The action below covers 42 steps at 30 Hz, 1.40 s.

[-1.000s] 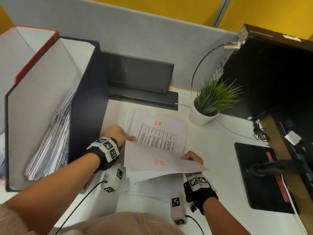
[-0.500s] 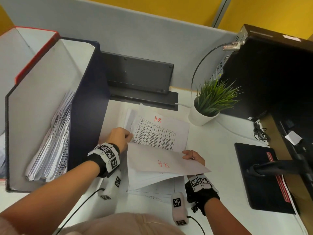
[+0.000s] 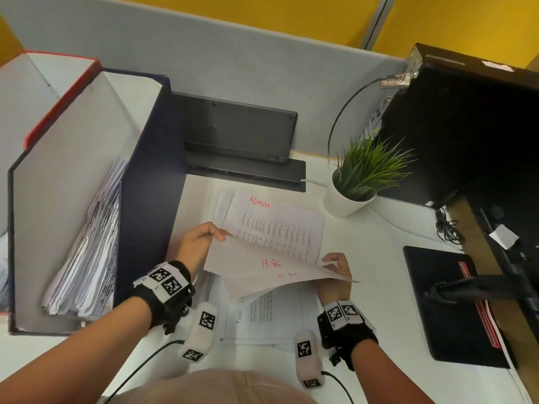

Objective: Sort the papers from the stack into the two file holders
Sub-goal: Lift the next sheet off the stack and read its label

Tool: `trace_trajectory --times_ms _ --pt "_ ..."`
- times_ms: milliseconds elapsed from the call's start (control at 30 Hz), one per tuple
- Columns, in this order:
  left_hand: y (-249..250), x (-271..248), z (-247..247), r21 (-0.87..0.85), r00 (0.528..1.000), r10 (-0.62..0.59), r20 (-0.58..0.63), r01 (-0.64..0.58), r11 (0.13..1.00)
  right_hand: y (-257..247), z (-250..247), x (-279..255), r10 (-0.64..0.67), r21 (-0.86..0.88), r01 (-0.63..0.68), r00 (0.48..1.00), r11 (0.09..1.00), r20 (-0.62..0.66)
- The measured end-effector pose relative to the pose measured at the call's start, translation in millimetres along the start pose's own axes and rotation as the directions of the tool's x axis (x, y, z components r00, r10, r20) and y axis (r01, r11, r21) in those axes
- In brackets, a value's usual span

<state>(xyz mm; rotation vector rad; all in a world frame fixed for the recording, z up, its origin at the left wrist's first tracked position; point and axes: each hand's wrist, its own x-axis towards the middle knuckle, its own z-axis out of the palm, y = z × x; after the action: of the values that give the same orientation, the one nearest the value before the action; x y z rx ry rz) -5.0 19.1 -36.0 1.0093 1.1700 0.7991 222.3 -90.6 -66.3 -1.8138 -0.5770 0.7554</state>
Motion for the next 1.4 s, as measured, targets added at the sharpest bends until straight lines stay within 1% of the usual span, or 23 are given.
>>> trace_trajectory --times_ms 100,133,167,233,267,300,333,400,467,533,600,667,733,800,867,900,933,1067,1133,1200,1267,1300,1400 --pt "2 1 2 0.024 0.999 -0.028 0.022 0.027 0.999 -4 -1 0 0.049 0.122 -0.058 0.996 0.991 0.078" --pt "3 1 3 0.051 0.999 -0.028 0.020 0.027 0.998 -5 0 0 0.076 0.085 -0.083 0.993 0.993 0.092" --pt "4 1 4 0.070 0.999 -0.021 0.024 0.019 0.997 -6 2 0 0.095 -0.017 -0.094 0.993 0.995 0.064" --pt "5 2 7 0.069 0.999 -0.015 0.042 0.012 0.998 -7 6 2 0.084 -0.205 -0.090 0.996 0.975 -0.037" --pt "6 2 8 0.063 0.999 -0.026 0.043 0.023 0.998 -9 8 2 0.065 -0.213 -0.078 0.996 0.974 -0.068" --pt "8 1 10 0.051 0.998 -0.047 0.040 0.045 0.998 -13 10 2 0.053 -0.177 -0.065 0.996 0.982 -0.075" --pt "9 0 11 0.043 0.997 -0.070 0.039 0.068 0.997 -18 12 1 0.056 -0.095 -0.062 0.996 0.994 -0.063" --pt "11 -4 14 0.059 0.996 -0.055 0.077 0.050 0.997 -26 15 -1 0.061 0.060 -0.058 0.997 0.997 -0.046" --pt "12 -11 19 0.171 0.991 0.027 0.131 -0.050 0.984 -31 17 -3 0.035 0.092 -0.028 0.996 0.995 -0.076" --pt "10 -15 22 0.341 0.981 0.115 0.159 -0.164 0.926 -38 18 -5 -0.015 0.089 0.025 0.993 0.996 -0.115" --pt "15 -17 24 0.395 0.968 0.199 0.149 -0.243 0.886 -51 18 -7 -0.072 0.117 0.090 0.986 0.989 -0.149" --pt "29 -20 27 0.334 0.939 0.324 0.112 -0.343 0.878 -70 15 -8 -0.129 0.163 0.158 0.976 0.974 -0.173" --pt "46 -24 29 0.242 0.899 0.434 0.061 -0.435 0.867 -92 11 -10 -0.187 0.254 0.227 0.967 0.940 -0.173" --pt "61 -28 29 0.154 0.865 0.501 0.020 -0.497 0.854 -109 6 -13 -0.256 0.343 0.301 0.951 0.890 -0.172" --pt "67 -33 27 0.126 0.844 0.537 0.010 -0.534 0.836 -113 3 -17 -0.310 0.387 0.347 0.938 0.854 -0.155" --pt "64 -33 25 0.127 0.847 0.531 0.011 -0.528 0.840 -111 3 -19 -0.325 0.393 0.350 0.937 0.850 -0.132" --pt "58 -33 22 0.140 0.863 0.505 0.017 -0.502 0.854 -106 5 -21 -0.330 0.380 0.342 0.939 0.860 -0.099" --pt "22 -33 19 0.232 0.948 0.316 0.044 -0.318 0.919 -72 15 -31 -0.249 0.310 0.225 0.968 0.924 0.040" --pt "19 -32 20 0.247 0.951 0.309 0.009 -0.302 0.921 -67 18 -30 -0.226 0.323 0.201 0.973 0.925 0.041" --pt "26 -28 20 0.237 0.929 0.371 -0.012 -0.358 0.903 -67 18 -25 -0.232 0.343 0.215 0.973 0.914 0.011" --pt "29 -23 21 0.233 0.920 0.391 -0.001 -0.380 0.895 -66 21 -21 -0.242 0.324 0.226 0.970 0.919 0.009" --pt "27 -20 21 0.242 0.931 0.365 0.002 -0.355 0.903 -63 24 -20 -0.240 0.297 0.224 0.970 0.928 0.018" --pt "19 -16 23 0.321 0.978 0.210 0.011 -0.202 0.925 -56 32 -22 -0.197 0.222 0.181 0.979 0.958 0.051"
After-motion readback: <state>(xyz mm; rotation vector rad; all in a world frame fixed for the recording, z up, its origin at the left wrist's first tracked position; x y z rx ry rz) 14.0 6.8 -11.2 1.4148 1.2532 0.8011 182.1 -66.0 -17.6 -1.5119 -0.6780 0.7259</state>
